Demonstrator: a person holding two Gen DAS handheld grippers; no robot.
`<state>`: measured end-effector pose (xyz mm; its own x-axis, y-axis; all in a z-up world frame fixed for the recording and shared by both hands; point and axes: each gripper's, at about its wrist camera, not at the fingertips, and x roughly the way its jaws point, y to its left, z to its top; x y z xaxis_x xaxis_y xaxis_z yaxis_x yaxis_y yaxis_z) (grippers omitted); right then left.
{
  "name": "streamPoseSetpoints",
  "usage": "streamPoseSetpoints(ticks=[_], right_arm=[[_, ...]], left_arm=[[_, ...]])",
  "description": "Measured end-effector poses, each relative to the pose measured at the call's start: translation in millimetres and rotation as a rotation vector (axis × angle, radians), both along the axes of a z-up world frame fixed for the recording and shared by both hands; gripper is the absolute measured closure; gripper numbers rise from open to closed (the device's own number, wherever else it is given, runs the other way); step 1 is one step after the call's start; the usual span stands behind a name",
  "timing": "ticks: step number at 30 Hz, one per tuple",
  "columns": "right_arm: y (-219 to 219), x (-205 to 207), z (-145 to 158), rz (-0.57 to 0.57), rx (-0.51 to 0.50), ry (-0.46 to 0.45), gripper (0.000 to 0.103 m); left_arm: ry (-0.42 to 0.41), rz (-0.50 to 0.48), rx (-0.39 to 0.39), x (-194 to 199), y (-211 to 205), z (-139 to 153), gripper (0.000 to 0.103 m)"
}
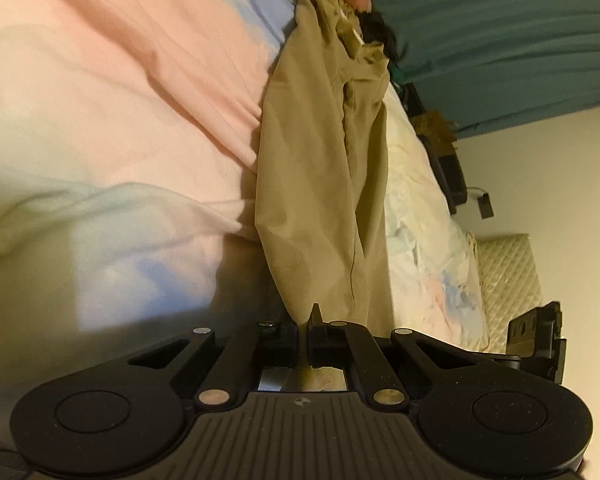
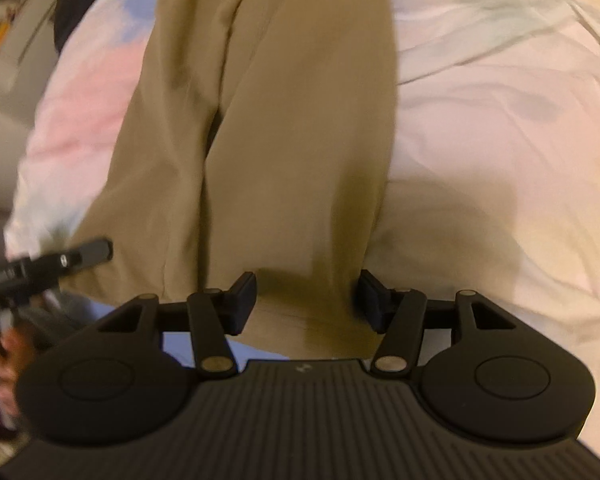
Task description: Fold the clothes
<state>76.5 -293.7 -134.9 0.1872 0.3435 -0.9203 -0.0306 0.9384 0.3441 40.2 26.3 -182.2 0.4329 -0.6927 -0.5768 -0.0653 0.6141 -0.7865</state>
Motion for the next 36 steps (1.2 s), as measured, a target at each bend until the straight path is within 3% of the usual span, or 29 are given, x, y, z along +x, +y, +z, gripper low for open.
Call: streamPoseSetpoints(ticks=[3, 6, 10, 13, 15, 17, 18, 19, 22, 32, 34, 36], right_arm=[[-18, 0, -1, -0.056, 0.071, -0.021, 0.036], [-17, 7, -16, -0.063, 0.107, 0.047, 0.034], [0, 14, -29, 0.003, 0.057, 0.092, 0.033], [32, 6, -22, 0.132, -0.019, 0.064, 0.034], [48, -1, -12, 0.180, -0.045, 0.015, 0.044], [56, -9, -5, 0.177, -0.044, -0.011, 0.082], [61, -14, -3, 0.174, -0.046, -0.017, 0.090], [66, -19, 0, 0.175, -0.051, -0.026, 0.090], [59, -26, 19, 0.119, -0.011, -0.093, 0.093], [26, -70, 143, -0.077, 0.288, -0.457, 0.094], [17, -80, 164, -0.094, 0.323, -0.507, 0.094], [11, -96, 164, -0.095, 0.338, -0.513, 0.094]], left_arm=[[-0.003, 0.007, 0.003, -1, 2, 1, 0.099], [-0.005, 0.015, 0.005, -2, 4, 2, 0.099], [-0.008, 0.021, 0.009, -2, 6, 3, 0.099], [-0.014, 0.024, 0.007, -5, 10, 5, 0.099], [-0.015, 0.028, 0.000, -6, 13, 5, 0.099], [-0.029, 0.029, 0.022, -11, 17, 10, 0.099], [-0.041, 0.025, 0.021, -12, 18, 13, 0.099], [-0.052, 0.021, 0.019, -14, 20, 17, 0.099], [-0.099, 0.037, 0.023, -20, 28, 38, 0.099], [-0.333, 0.116, 0.016, -54, 64, 157, 0.099], [-0.342, 0.125, 0.013, -69, 65, 166, 0.099], [-0.337, 0.134, 0.009, -87, 65, 166, 0.099]])
